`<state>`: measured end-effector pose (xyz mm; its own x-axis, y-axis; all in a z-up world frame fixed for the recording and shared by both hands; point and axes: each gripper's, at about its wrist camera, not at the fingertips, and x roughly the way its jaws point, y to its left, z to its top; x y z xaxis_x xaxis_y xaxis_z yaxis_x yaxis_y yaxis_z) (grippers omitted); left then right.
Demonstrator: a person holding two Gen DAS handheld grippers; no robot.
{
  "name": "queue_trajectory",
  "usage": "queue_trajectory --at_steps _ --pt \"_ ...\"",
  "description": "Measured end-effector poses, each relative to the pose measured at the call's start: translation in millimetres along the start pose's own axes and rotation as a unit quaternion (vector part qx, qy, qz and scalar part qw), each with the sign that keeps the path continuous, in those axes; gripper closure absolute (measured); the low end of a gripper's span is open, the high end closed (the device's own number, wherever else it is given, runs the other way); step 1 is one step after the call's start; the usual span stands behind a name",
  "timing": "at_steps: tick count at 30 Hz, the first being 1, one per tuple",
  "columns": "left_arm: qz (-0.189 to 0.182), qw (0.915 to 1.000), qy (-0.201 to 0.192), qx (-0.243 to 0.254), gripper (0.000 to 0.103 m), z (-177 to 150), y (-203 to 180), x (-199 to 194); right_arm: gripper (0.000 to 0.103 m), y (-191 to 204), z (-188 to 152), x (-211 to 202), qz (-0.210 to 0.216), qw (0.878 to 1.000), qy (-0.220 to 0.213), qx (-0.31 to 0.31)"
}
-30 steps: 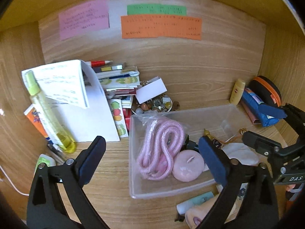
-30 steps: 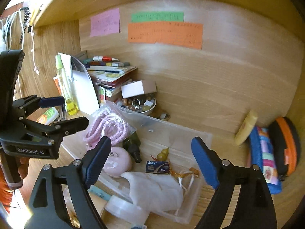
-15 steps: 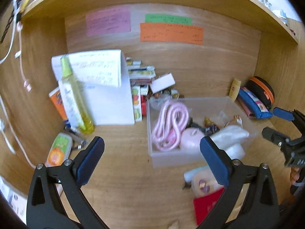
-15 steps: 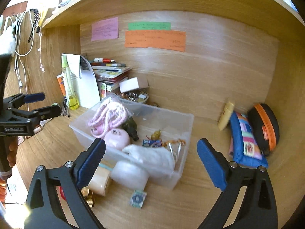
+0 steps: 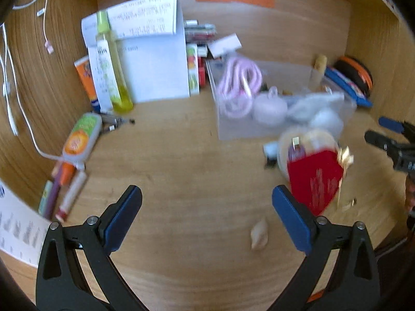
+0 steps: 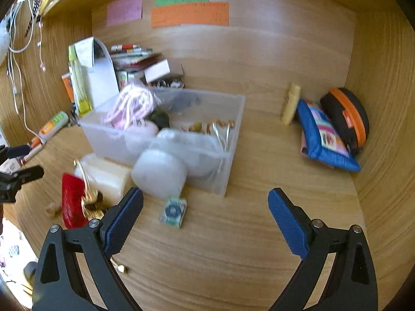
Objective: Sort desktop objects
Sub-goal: 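Withdraw both grippers from the bin toward the desk, then grasp the beige shell with the left gripper while the right grasps the green square box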
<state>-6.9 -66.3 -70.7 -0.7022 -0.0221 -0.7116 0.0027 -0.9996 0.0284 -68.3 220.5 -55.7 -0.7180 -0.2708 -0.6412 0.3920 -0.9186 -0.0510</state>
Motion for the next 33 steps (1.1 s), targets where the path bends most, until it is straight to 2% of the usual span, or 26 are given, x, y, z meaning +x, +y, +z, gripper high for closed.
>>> queue_trajectory --at_steps 4,7,10,14,21,24,27,29,33 --pt "-0.005 0.9998 0.007 0.015 0.001 -17.2 -8.7 1.4 0.007 1.9 -12.8 6.9 -0.001 1.0 0.015 -0.003" --pt "-0.014 0.9996 0.007 0.022 0.004 -24.9 -15.2 0.4 0.008 1.4 -20.2 16.4 0.018 0.999 0.039 0.01" --pt "-0.028 0.9991 0.012 0.031 0.014 -28.8 -20.9 2.0 0.009 4.7 -24.8 23.6 0.028 0.998 0.054 0.009" --pt "-0.039 0.9979 0.031 0.041 0.037 -34.8 -27.8 11.6 0.014 12.8 -27.7 31.0 0.037 0.997 0.069 -0.005" --pt "-0.059 0.9967 0.028 0.048 0.059 -36.2 -31.2 13.8 0.033 24.6 -22.2 40.8 0.046 0.995 0.081 -0.029" --pt "-0.049 0.9974 0.022 0.048 0.072 -35.8 -31.4 14.0 0.043 25.3 -17.6 49.4 0.054 0.994 0.089 -0.027" --pt "-0.05 0.9977 0.022 0.041 0.081 -35.0 -27.1 15.2 0.053 26.6 -15.0 57.3 0.052 0.993 0.099 -0.029" --pt "-0.045 0.9981 0.02 0.039 0.085 -34.6 -24.8 15.9 0.059 28.4 -15.5 61.6 0.053 0.993 0.102 -0.031" --pt "-0.043 0.9984 0.017 0.031 0.085 -33.7 -19.8 17.1 0.077 31.0 -14.9 60.9 0.059 0.993 0.099 -0.034"
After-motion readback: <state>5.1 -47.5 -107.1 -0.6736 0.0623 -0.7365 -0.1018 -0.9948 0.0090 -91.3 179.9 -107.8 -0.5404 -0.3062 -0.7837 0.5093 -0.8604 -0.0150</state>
